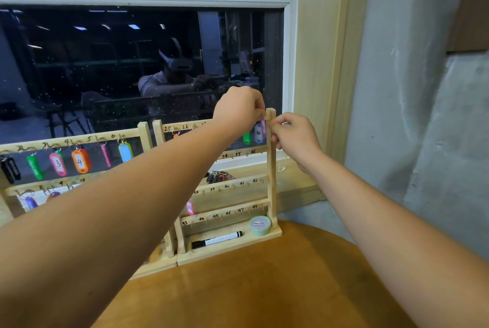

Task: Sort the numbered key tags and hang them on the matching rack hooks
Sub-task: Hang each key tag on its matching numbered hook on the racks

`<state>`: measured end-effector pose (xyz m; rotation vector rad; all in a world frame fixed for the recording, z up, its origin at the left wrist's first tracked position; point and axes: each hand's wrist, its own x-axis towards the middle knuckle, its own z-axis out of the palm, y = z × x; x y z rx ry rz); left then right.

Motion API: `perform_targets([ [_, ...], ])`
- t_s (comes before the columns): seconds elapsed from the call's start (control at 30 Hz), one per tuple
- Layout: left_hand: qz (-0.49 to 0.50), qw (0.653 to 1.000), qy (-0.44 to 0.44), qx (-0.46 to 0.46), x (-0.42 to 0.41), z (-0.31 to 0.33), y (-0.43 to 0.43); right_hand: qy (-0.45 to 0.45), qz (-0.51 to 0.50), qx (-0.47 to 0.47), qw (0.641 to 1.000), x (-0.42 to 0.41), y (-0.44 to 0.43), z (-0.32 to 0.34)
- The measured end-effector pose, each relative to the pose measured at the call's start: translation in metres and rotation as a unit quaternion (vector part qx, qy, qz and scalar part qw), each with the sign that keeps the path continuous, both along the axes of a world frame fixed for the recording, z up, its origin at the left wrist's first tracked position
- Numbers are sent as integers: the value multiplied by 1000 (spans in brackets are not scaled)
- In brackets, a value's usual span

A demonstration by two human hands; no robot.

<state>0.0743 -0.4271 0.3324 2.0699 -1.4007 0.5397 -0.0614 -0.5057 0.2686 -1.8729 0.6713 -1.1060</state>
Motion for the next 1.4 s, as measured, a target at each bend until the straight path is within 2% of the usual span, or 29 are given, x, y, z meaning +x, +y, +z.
perform_targets([
  [0.27,-9,1000,11,-25,-2,-2,11,-57,8,0,998,-28,28,-23],
  [0.47,-42,997,26,-50,-14,-26,85,-46,55,1,997,-38,79,-67],
  [0.77,13,984,175,-5,-3,-155,261,63,174,27,982,-43,165,-153],
  [1.0,87,965,244,29,-1,-248,366,155,227,28,961,-38,219,-197],
  [1.2,137,942,306,27,-8,-291,427,244,269,-49,930,-32,269,-222],
  [1.4,127,934,330,54,-1,-312,457,271,323,-120,899,-22,304,-229],
])
